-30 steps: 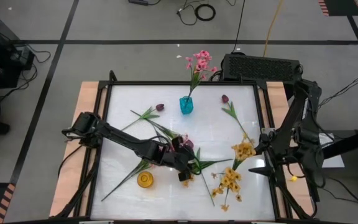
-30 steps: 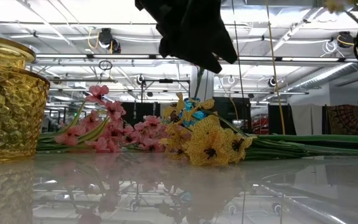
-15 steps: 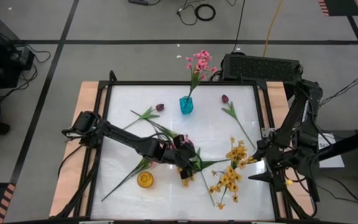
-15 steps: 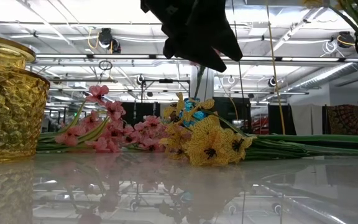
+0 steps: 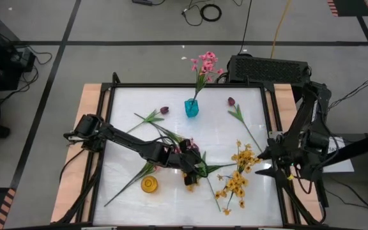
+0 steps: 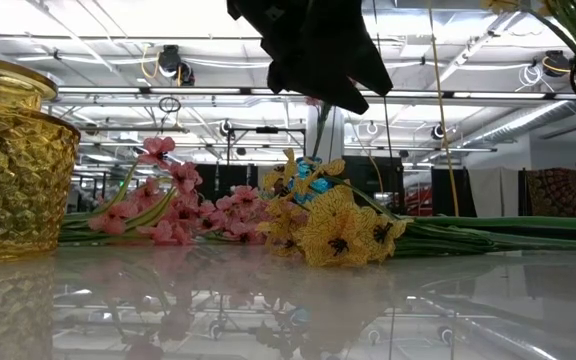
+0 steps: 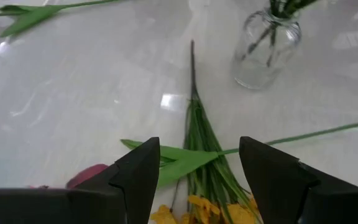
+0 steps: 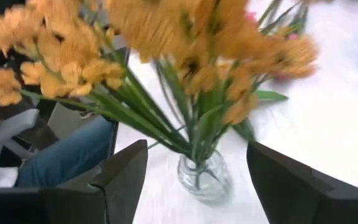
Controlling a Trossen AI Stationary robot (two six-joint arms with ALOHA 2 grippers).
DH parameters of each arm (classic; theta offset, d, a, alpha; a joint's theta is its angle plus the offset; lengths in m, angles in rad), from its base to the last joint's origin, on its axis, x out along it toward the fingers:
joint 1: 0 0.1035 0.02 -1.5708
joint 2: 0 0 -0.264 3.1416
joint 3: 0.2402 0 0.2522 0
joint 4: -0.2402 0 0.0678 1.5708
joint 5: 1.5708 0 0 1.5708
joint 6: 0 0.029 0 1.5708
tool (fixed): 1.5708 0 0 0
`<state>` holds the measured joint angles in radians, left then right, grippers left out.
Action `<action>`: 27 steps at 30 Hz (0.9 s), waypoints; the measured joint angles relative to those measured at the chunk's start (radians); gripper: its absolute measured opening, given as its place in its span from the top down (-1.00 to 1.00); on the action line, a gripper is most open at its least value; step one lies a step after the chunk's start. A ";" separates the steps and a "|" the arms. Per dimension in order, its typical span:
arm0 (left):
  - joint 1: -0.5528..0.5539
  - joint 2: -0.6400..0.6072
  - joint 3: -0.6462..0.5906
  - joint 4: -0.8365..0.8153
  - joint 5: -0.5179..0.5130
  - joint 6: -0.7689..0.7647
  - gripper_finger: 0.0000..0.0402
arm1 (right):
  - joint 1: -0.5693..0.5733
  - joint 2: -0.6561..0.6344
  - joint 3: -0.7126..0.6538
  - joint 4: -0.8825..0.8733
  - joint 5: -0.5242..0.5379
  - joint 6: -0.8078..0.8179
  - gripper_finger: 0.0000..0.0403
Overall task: Sort flowers into vase by color
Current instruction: Put the bottom dark red tulips into the yellow vase
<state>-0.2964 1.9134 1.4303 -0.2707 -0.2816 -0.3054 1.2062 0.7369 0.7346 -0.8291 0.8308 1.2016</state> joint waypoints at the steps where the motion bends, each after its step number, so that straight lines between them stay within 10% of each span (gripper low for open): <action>1: -0.001 0.002 0.000 0.000 0.007 -0.002 -0.13 | 0.000 -0.006 0.024 -0.048 0.001 0.017 -0.28; 13: -0.020 0.126 0.000 0.116 0.070 0.073 -0.13 | 0.000 -0.008 0.292 -0.690 0.037 0.282 0.07; 27: 0.014 0.180 0.000 0.145 0.098 0.204 -0.13 | -0.003 -0.015 0.386 -0.742 0.296 0.167 0.39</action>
<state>-0.2820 2.0932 1.4307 -0.1257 -0.1837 -0.1016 1.2034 0.7223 1.1205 -1.5709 1.1270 1.3687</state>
